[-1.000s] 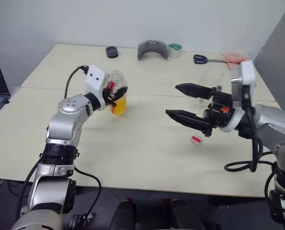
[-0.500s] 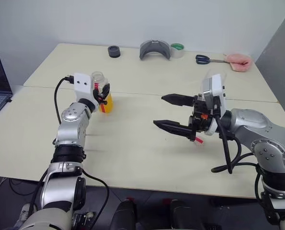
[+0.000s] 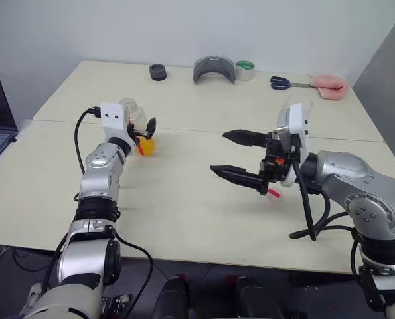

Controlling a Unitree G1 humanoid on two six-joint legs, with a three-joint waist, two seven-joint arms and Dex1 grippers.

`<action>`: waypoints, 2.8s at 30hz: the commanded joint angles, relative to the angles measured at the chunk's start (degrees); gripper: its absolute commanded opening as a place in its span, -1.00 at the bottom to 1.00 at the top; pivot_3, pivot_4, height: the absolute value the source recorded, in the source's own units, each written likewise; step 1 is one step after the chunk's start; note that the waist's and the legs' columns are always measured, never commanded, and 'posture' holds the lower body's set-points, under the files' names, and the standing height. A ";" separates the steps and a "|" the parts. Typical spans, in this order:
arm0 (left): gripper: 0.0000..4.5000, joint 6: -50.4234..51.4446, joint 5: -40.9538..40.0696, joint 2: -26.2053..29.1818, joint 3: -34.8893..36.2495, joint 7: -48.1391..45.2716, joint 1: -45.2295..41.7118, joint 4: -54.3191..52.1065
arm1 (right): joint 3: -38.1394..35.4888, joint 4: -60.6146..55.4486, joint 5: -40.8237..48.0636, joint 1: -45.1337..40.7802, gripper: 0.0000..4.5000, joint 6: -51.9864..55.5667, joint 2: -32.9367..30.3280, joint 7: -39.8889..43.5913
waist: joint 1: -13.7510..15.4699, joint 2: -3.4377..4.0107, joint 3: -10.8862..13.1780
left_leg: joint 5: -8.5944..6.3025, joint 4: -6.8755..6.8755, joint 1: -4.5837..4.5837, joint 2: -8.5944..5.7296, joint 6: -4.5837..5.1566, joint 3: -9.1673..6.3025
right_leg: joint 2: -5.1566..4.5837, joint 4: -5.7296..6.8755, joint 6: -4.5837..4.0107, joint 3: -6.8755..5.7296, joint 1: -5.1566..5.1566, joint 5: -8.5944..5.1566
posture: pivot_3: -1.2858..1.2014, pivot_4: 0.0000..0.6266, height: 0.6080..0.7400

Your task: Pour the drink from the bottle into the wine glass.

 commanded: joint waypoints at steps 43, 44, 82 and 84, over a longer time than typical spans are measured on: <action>0.99 30.46 -24.85 15.09 -3.98 -23.87 31.95 -67.63 | -8.10 51.36 -32.28 2.24 1.00 -35.78 16.65 -20.98 | -1.41 -0.03 -0.02 | 0.00 0.09 0.28 0.07 -0.01 0.17 | 0.35 0.32 -0.11 0.28 0.02 -0.10 | 0.03 -0.52 1.00; 0.99 30.32 -24.66 15.03 -4.15 -23.86 31.81 -67.44 | -8.48 53.06 -32.29 1.45 1.00 -36.56 16.89 -20.92 | -1.42 -0.03 -0.02 | 0.00 0.09 0.27 0.07 -0.01 0.16 | 0.35 0.32 -0.11 0.28 0.03 -0.09 | 0.03 -0.52 1.00; 1.00 29.60 -24.51 14.54 8.71 -19.21 48.88 -75.01 | -1.27 72.93 -37.05 -17.16 -0.95 -48.82 28.44 -2.68 | -3.81 0.11 0.07 | 0.00 -0.29 0.46 0.16 -0.02 0.05 | 0.33 0.40 -0.16 0.42 -0.06 -0.09 | 0.03 -0.52 1.00; 1.00 26.74 -23.64 13.99 13.45 -20.32 55.85 -76.98 | 0.04 72.49 -36.54 -18.41 -0.95 -47.41 30.97 -0.52 | -3.83 0.11 0.09 | 0.01 -0.45 0.51 0.17 -0.03 -0.01 | 0.32 0.40 -0.27 0.37 -0.07 -0.15 | 0.03 -0.52 1.00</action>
